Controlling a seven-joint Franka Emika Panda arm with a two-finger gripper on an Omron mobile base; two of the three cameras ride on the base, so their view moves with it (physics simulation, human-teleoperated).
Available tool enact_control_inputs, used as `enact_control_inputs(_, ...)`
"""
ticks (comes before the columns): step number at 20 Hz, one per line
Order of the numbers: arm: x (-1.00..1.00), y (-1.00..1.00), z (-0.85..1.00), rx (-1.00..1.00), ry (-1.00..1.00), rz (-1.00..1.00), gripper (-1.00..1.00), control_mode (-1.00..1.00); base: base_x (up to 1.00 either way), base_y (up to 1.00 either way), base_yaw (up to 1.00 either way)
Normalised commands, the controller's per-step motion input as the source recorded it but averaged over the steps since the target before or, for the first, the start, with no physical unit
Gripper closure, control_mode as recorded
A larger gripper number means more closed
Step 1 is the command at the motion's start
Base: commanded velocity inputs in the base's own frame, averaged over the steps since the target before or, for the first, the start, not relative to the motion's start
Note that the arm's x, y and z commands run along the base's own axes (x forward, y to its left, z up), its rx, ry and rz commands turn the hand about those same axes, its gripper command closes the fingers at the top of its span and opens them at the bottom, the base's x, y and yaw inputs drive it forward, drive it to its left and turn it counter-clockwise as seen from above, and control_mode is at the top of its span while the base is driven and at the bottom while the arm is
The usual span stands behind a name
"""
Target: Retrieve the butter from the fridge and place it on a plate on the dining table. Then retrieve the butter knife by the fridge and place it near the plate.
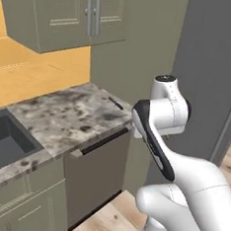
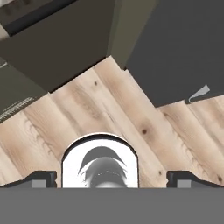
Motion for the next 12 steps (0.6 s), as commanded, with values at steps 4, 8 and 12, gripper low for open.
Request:
enact_control_inputs(4,0.00,0.00,0.00,0.00,0.00,0.00,-1.00,1.00,0.42,0.05,-0.08)
enact_control_inputs(8,0.00,0.00,0.00,0.00,0.00,0.00,-1.00,1.00,0.58,0.17,-0.04)
enact_control_inputs(12,0.00,0.00,0.00,0.00,0.00,0.00,-1.00,1.00,0.61,0.14,-0.04)
